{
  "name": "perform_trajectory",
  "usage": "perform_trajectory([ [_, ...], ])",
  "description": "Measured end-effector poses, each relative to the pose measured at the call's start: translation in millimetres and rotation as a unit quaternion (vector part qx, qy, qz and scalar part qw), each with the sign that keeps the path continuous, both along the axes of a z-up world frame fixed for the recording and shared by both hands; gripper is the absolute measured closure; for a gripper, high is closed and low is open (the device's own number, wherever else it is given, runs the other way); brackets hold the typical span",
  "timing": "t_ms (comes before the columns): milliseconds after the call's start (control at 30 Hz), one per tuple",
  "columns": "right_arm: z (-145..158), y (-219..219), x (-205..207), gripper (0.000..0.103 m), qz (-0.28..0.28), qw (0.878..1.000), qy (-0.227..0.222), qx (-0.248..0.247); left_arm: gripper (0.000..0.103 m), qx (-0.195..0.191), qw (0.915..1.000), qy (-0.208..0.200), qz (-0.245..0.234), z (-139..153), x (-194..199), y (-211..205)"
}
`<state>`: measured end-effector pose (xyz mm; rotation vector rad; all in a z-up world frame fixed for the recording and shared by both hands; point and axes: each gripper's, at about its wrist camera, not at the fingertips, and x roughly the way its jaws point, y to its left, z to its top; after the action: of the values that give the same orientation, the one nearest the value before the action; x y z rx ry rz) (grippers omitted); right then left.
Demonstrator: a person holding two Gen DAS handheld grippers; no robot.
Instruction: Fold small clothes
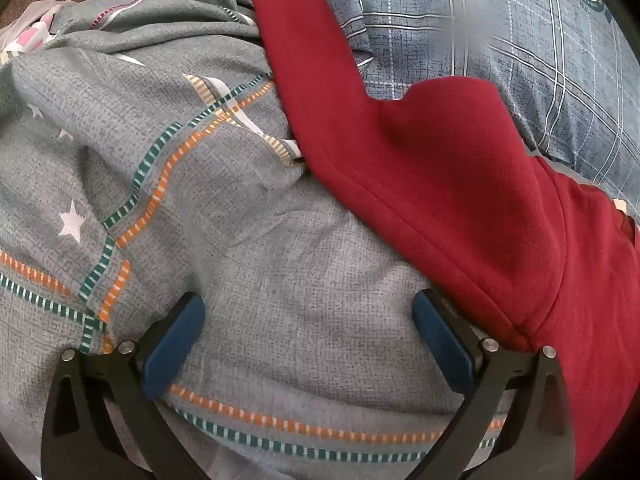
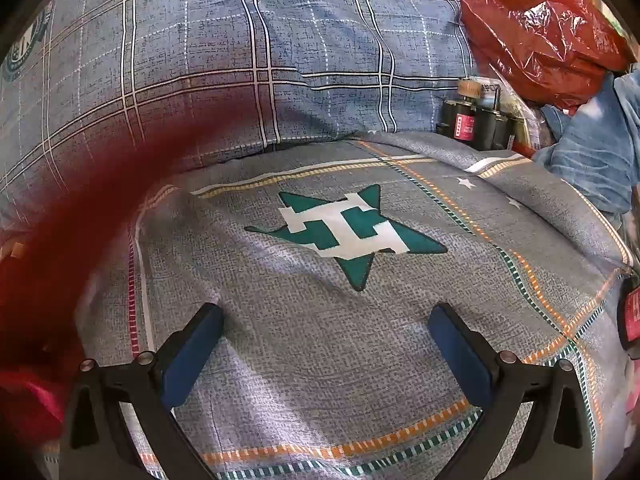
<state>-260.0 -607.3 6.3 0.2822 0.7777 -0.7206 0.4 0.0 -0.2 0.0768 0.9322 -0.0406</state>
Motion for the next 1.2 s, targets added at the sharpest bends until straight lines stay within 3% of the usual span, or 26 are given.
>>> perform_trajectory([
  [133, 0, 1, 0, 0.0, 0.0, 1.0, 0.0, -0.001, 0.0, 0.01, 1.0, 0.002, 0.001, -1, 1, -3],
  [200, 0, -2, -3, 0.0, 0.003, 1.0, -0.011, 0.01, 0.0, -0.023, 0.9991, 0.035, -0.004, -2, -5, -7],
  [300, -3, 6, -1, 0.001, 0.001, 1.0, 0.004, -0.007, 0.0, -0.063, 0.9978, 0.021, -0.009, 12, -22, -8],
  [433, -1, 4, -2, 0.0, 0.002, 1.0, -0.005, 0.003, 0.0, -0.053, 0.9981, -0.023, -0.021, 36, -54, -25],
  [600, 0, 0, 0, 0.0, 0.001, 1.0, -0.002, 0.004, 0.0, -0.052, 0.9959, -0.037, -0.064, 54, -83, -55],
  [800, 2, 3, 6, 0.001, 0.003, 1.0, 0.012, 0.007, 0.0, -0.021, 0.9917, -0.067, -0.108, 73, -130, -82],
  [933, 13, 35, -7, 0.0, 0.061, 0.996, 0.041, 0.045, 0.0, -0.028, 0.9897, -0.063, -0.125, 78, -143, -95],
  [1200, 67, 171, -67, 0.0, 0.191, 0.978, 0.044, 0.077, 0.0, -0.043, 0.9882, -0.049, -0.139, 86, -150, -106],
])
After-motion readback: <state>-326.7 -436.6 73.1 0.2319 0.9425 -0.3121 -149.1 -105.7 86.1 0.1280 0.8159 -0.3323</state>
